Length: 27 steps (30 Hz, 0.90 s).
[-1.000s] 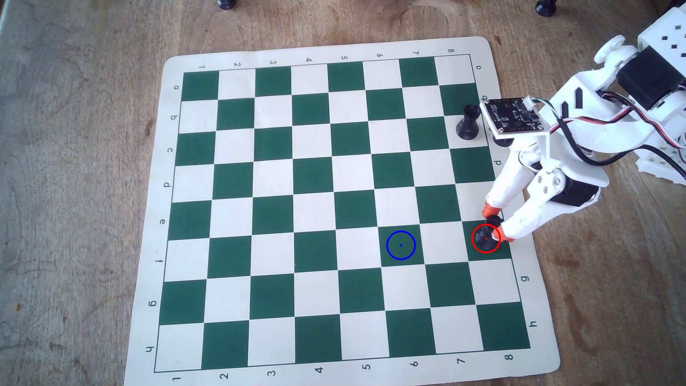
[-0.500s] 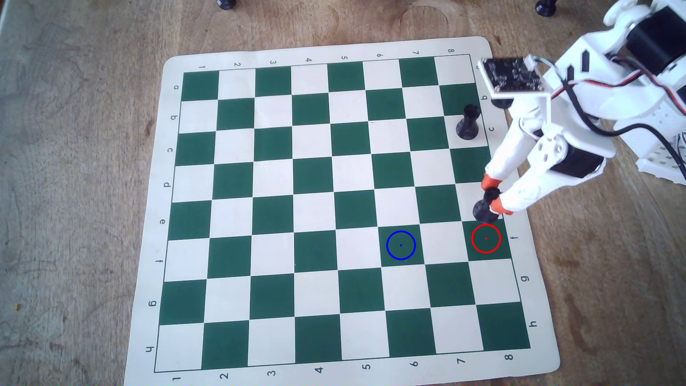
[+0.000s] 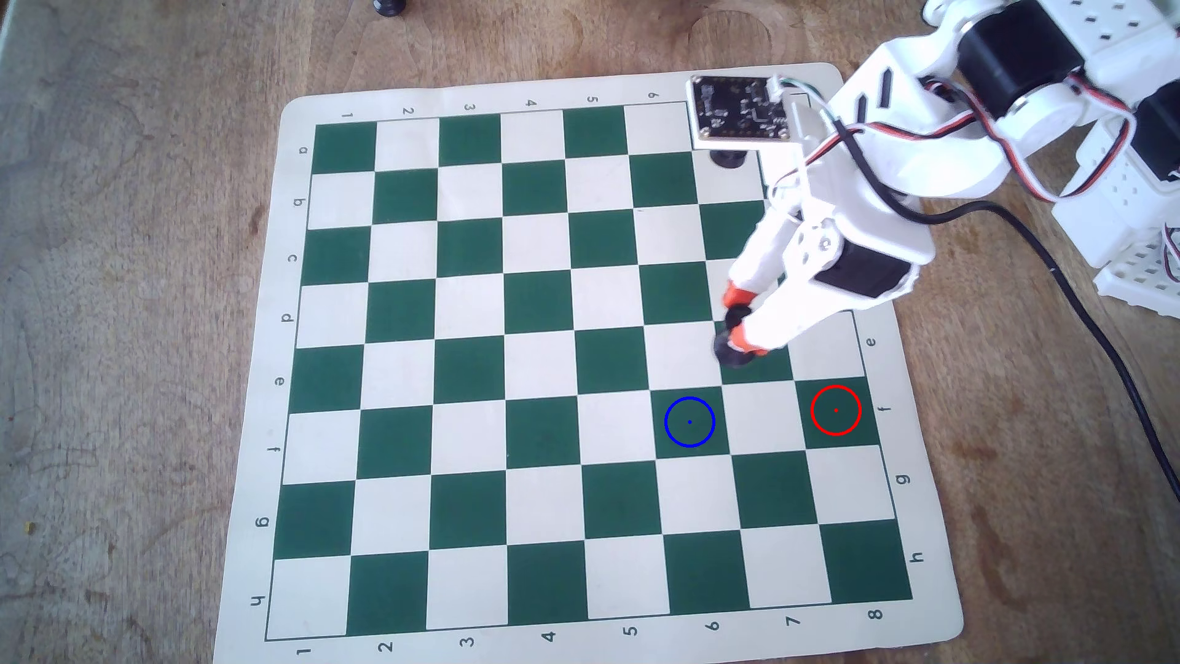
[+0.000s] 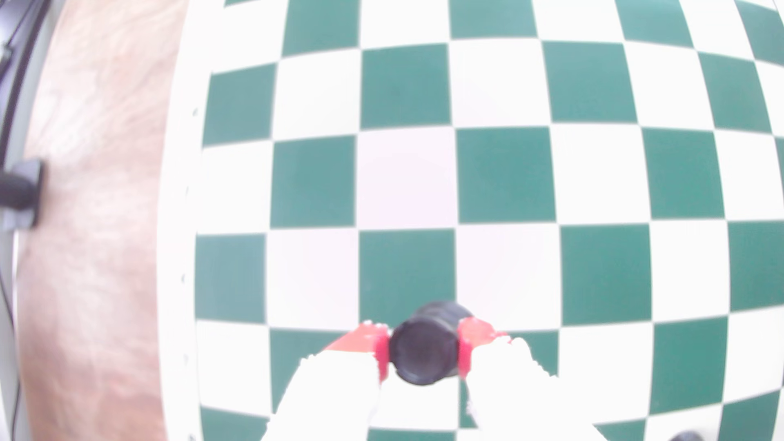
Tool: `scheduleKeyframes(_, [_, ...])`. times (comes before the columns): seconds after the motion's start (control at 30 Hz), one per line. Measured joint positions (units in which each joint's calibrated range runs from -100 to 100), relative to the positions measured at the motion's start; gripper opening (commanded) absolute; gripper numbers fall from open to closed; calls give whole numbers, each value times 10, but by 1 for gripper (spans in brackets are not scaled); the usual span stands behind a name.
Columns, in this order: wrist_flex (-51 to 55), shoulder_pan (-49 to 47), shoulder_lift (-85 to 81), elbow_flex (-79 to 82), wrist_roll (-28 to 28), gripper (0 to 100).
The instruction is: Move the chess piece from red to blue
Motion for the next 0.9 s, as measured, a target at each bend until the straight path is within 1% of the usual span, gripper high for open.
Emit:
scheduleKeyframes(0.2, [-16,-1,81,-59,0,0])
scheduleKeyframes(0.5, [-33,-17,160,-74,12,0])
scheduleKeyframes(0.9, [-41,-21,180,-106,12,0])
